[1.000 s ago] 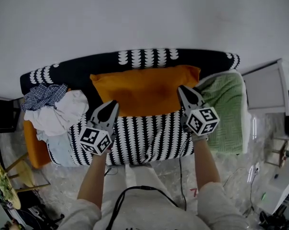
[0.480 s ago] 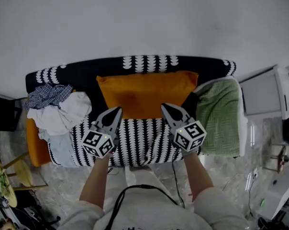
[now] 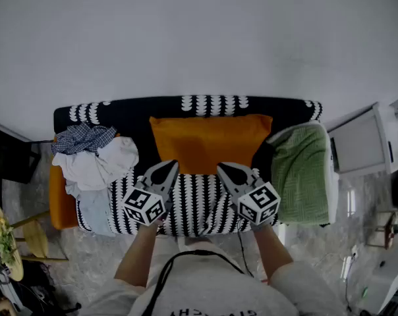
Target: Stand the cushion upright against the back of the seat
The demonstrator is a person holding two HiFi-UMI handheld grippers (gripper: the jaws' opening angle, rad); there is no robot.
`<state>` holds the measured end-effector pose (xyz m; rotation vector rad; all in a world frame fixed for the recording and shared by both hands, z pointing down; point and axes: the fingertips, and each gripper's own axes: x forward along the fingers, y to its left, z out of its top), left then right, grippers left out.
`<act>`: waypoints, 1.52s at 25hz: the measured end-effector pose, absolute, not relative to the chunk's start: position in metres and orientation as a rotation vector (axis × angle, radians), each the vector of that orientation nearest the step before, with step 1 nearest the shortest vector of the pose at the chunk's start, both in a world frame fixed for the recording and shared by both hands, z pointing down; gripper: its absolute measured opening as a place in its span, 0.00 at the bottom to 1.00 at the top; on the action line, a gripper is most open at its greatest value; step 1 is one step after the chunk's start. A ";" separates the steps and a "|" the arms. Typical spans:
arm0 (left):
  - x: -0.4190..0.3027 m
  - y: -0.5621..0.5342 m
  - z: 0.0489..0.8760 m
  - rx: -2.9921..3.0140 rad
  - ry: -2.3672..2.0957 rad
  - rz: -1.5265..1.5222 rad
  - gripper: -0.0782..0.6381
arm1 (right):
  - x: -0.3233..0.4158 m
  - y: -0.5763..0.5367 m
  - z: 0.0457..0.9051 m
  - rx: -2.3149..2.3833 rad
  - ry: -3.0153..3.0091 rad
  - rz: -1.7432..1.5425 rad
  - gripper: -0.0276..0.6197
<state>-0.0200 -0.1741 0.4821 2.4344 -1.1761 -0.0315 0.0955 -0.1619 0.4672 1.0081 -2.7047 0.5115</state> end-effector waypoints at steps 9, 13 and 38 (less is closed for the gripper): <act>-0.012 -0.148 0.464 2.415 -1.134 -0.080 0.14 | 0.076 -0.142 0.436 0.939 -2.746 0.453 0.07; -0.009 -0.143 0.453 2.425 -1.105 -0.086 0.14 | 0.072 -0.135 0.425 0.921 -2.753 0.442 0.07; 0.002 -0.124 0.405 2.500 -0.951 -0.099 0.14 | 0.062 -0.108 0.385 0.910 -2.810 0.479 0.07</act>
